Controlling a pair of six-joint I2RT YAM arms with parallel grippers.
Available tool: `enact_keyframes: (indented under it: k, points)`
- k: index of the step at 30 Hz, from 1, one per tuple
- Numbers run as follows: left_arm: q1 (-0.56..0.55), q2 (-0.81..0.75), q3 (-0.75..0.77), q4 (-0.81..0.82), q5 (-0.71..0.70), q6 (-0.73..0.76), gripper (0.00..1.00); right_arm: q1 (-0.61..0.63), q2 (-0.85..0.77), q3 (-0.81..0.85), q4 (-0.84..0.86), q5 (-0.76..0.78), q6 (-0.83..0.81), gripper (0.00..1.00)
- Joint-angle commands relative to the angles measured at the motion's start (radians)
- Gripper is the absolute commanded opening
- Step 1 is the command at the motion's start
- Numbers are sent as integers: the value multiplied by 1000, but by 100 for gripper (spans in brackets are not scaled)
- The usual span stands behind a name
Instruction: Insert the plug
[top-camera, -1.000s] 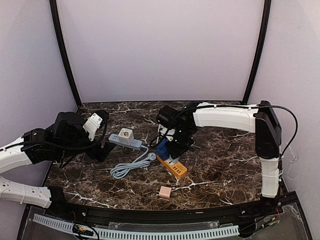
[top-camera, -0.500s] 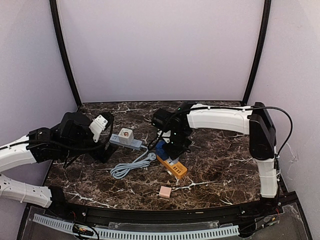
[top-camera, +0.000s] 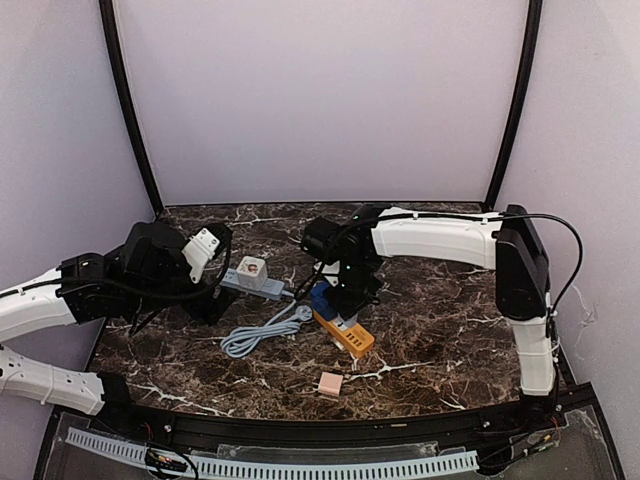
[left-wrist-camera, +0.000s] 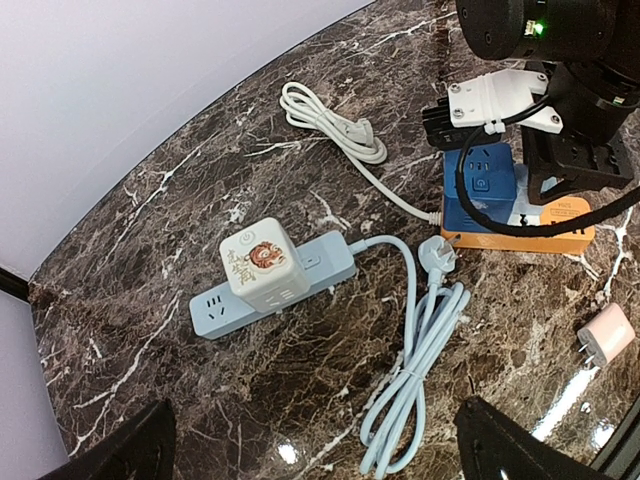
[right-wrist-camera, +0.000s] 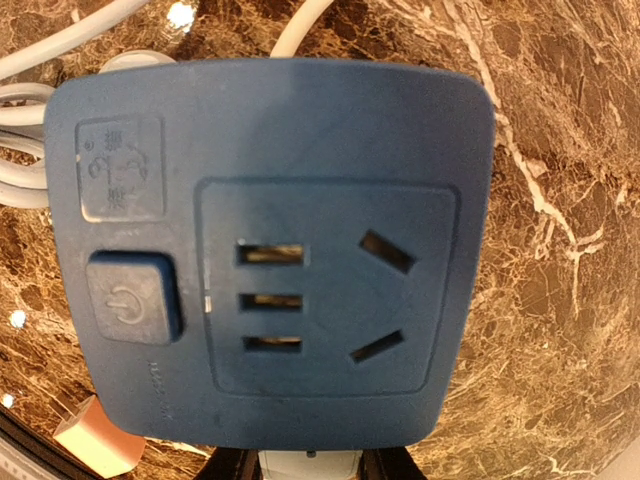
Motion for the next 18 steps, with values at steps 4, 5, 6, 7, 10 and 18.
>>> enact_keyframes:
  k: [4, 5, 6, 7, 10, 18]
  points:
    - [4, 2, 29, -4, 0, 5, 99, 10, 70, -74, 18, -8, -15, 0]
    - [5, 3, 30, -4, 0, 5, 99, 11, 62, -76, 17, -5, -13, 2]
    - [5, 4, 30, -3, -1, 5, 99, 11, 55, -79, 17, -3, -11, 4]
    - [4, 5, 31, -3, -1, 5, 99, 11, 45, -81, 16, 0, -8, 6]
    - [5, 5, 33, -4, 3, 4, 99, 11, 16, -80, 9, 8, -2, 15]
    - [4, 3, 38, -28, 33, 39, 99, 9, -41, -31, -27, 24, 14, 42]
